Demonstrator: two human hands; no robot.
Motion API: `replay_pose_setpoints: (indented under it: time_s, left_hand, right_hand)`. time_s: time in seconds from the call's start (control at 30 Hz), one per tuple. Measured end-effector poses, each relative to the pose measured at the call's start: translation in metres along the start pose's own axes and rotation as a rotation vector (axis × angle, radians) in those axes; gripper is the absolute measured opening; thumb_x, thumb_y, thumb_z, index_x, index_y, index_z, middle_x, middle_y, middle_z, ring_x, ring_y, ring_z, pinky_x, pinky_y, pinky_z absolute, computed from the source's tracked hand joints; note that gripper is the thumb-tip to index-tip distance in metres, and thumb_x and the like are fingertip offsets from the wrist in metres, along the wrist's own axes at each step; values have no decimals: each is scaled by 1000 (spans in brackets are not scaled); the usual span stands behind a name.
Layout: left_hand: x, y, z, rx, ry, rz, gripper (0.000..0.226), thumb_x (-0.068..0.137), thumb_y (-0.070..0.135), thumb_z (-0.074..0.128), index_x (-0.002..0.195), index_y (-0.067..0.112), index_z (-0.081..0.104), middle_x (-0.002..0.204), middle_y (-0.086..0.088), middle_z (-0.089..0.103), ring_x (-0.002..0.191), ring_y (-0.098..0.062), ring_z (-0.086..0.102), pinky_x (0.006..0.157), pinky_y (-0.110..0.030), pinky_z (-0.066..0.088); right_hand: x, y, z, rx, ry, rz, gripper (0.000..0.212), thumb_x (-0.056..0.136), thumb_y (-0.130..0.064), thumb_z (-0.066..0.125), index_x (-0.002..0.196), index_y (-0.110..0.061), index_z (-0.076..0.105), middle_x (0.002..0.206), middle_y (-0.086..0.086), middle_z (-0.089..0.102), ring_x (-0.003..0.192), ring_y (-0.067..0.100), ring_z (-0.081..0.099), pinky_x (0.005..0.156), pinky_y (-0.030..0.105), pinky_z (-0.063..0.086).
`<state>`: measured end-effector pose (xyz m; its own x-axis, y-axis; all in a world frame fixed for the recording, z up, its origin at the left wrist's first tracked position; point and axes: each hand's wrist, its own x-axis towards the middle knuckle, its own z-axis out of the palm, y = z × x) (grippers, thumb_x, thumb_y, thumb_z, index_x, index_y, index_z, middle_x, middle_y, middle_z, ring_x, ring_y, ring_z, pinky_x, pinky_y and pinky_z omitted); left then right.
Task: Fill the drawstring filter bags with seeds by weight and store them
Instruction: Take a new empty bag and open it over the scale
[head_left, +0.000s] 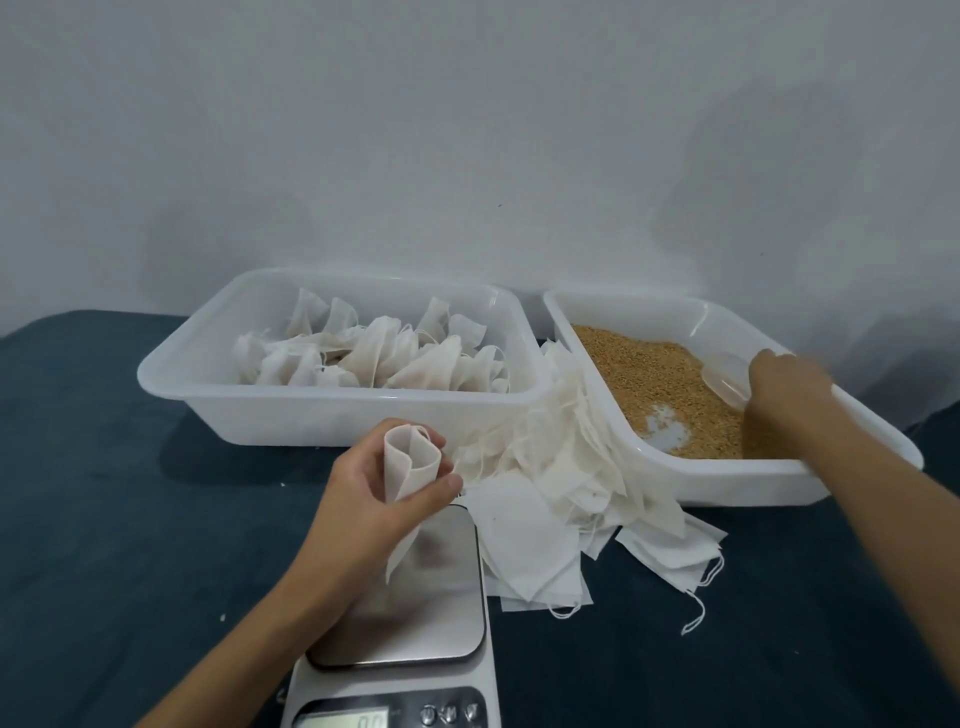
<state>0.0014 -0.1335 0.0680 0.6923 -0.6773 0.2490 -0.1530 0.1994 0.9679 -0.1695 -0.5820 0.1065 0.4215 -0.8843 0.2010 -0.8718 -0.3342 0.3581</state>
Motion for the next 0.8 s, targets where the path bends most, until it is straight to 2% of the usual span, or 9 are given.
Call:
replay_pose_setpoints:
  time_s: [0.07, 0.17, 0.27, 0.33, 0.43, 0.53, 0.63, 0.7, 0.8]
  left_hand:
    - [0, -1, 0, 2, -3, -4, 24, 73, 23, 81, 93, 26, 69, 95, -13, 72, 95, -39, 67, 79, -32, 57]
    - [0, 0, 0, -6, 6, -5, 24, 72, 23, 81, 94, 25, 69, 95, -12, 72, 89, -31, 69, 78, -30, 57]
    - [0, 0, 0, 3, 5, -8, 25, 73, 23, 81, 95, 22, 69, 95, -12, 72, 87, -28, 69, 80, -35, 57]
    - [0, 0, 0, 0, 8, -11, 26, 73, 22, 81, 96, 20, 69, 95, -12, 72, 87, -27, 69, 82, -39, 57]
    - [0, 1, 0, -13, 11, -10, 26, 73, 22, 82, 96, 23, 70, 96, -11, 72, 89, -22, 69, 83, -36, 58]
    - [0, 1, -1, -19, 14, -9, 28, 74, 20, 81, 99, 20, 69, 95, -12, 72, 88, -22, 69, 81, -32, 58]
    - [0, 0, -2, -32, 7, -9, 30, 80, 6, 85, 104, 10, 67, 94, -13, 72, 86, -20, 68, 77, -24, 59]
    - [0, 1, -3, -25, 3, -10, 27, 84, 2, 83, 105, 9, 67, 92, -11, 72, 86, -19, 68, 76, -22, 58]
    - [-1, 2, -4, -28, 5, -3, 30, 81, 9, 85, 105, 10, 67, 92, -9, 73, 87, -20, 69, 78, -23, 59]
  right_hand:
    - [-1, -6, -4, 8, 3, -78, 31, 87, -17, 67, 112, -9, 50, 97, 6, 60, 94, 27, 64, 69, 34, 46]
    - [-3, -15, -7, 1, -31, -211, 43, 88, -30, 70, 118, -11, 47, 94, 3, 56, 88, 23, 58, 69, 32, 46]
    - [-5, -27, -7, 24, -58, -361, 54, 86, -40, 73, 123, -14, 44, 97, 0, 58, 89, 22, 57, 70, 31, 45]
    - [-9, -35, -8, 60, -43, -453, 51, 82, -45, 76, 113, -19, 44, 84, -7, 51, 80, 19, 54, 64, 31, 41]
    - [-16, -46, -10, 109, -63, -555, 48, 76, -45, 81, 96, -25, 42, 86, -7, 55, 74, 12, 51, 59, 30, 40]
    - [-24, -50, -15, 198, -195, -567, 42, 76, -41, 83, 94, -25, 49, 90, -3, 60, 72, 14, 59, 61, 32, 50]
    - [-29, -41, -21, 404, -328, -506, 36, 85, -28, 80, 112, -16, 60, 98, -2, 61, 71, 17, 70, 61, 32, 57]
    - [-32, -32, -20, 452, -301, -506, 37, 89, -28, 76, 120, -13, 63, 98, -7, 60, 82, 15, 67, 66, 24, 53]
    - [-38, -22, -18, 541, -269, -477, 36, 94, -23, 71, 127, -11, 63, 99, -5, 65, 79, 8, 64, 64, 17, 44]
